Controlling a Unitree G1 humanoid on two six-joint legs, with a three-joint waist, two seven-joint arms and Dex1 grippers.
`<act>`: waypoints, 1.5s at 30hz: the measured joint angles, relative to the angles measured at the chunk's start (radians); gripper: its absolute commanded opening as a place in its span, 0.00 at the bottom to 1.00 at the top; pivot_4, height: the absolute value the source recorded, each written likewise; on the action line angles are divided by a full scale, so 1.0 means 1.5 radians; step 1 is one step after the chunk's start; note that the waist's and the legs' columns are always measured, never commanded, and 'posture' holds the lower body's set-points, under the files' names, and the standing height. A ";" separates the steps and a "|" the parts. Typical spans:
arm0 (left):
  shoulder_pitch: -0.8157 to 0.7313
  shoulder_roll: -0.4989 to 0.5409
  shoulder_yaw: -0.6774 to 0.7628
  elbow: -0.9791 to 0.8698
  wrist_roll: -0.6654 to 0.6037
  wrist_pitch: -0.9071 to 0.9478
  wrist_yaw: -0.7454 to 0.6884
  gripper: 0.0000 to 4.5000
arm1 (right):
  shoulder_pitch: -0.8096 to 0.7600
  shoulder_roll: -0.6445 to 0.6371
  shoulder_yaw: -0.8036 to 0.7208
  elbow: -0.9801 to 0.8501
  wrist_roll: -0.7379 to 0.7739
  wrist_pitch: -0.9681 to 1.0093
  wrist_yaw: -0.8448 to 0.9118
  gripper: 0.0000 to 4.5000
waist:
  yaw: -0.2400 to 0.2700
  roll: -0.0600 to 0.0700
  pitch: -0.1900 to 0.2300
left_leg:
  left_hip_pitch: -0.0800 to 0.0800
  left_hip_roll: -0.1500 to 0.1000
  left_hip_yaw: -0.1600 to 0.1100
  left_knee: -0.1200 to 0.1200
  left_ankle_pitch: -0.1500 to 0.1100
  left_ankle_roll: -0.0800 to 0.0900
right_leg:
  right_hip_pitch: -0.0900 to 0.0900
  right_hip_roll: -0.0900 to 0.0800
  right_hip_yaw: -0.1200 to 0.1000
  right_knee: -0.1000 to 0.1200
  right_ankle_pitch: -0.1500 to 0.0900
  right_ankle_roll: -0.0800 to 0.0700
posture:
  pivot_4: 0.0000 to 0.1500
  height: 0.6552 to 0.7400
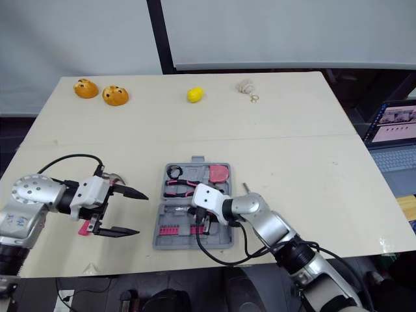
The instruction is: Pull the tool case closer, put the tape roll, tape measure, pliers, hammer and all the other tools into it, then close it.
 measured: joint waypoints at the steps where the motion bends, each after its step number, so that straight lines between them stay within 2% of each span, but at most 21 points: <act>1: -0.002 0.000 0.000 0.000 0.000 0.000 -0.001 1.00 | 0.000 0.002 -0.002 0.000 0.000 -0.007 0.000 0.02 | 0.000 0.000 0.000 | 0.000 0.000 0.000 0.000 0.000 0.000 | 0.000 0.000 0.000 0.000 0.000 0.000 | 1.00 1.00; 26: -0.009 0.000 0.000 0.024 0.002 -0.015 -0.004 1.00 | 0.007 0.029 -0.019 0.049 -0.075 -0.052 0.001 0.02 | 0.000 0.000 0.000 | 0.000 0.000 0.000 0.001 0.000 0.000 | 0.000 0.000 0.000 0.001 0.000 0.000 | 1.00 1.00; 39: -0.014 0.000 0.000 0.025 0.003 -0.022 -0.002 1.00 | 0.012 0.035 -0.025 0.033 -0.076 0.012 0.001 0.02 | 0.000 0.000 -0.001 | 0.001 0.000 0.000 0.001 0.000 0.000 | 0.001 0.000 0.000 0.001 0.000 0.000 | 1.00 1.00; 45: -0.026 -0.004 -0.001 0.029 0.005 -0.024 -0.001 1.00 | 0.008 0.032 -0.004 -0.001 -0.088 0.128 0.001 0.02 | 0.003 -0.001 -0.009 | 0.001 0.000 0.000 0.001 0.000 0.000 | 0.002 0.000 0.000 0.001 0.000 0.000 | 1.00 1.00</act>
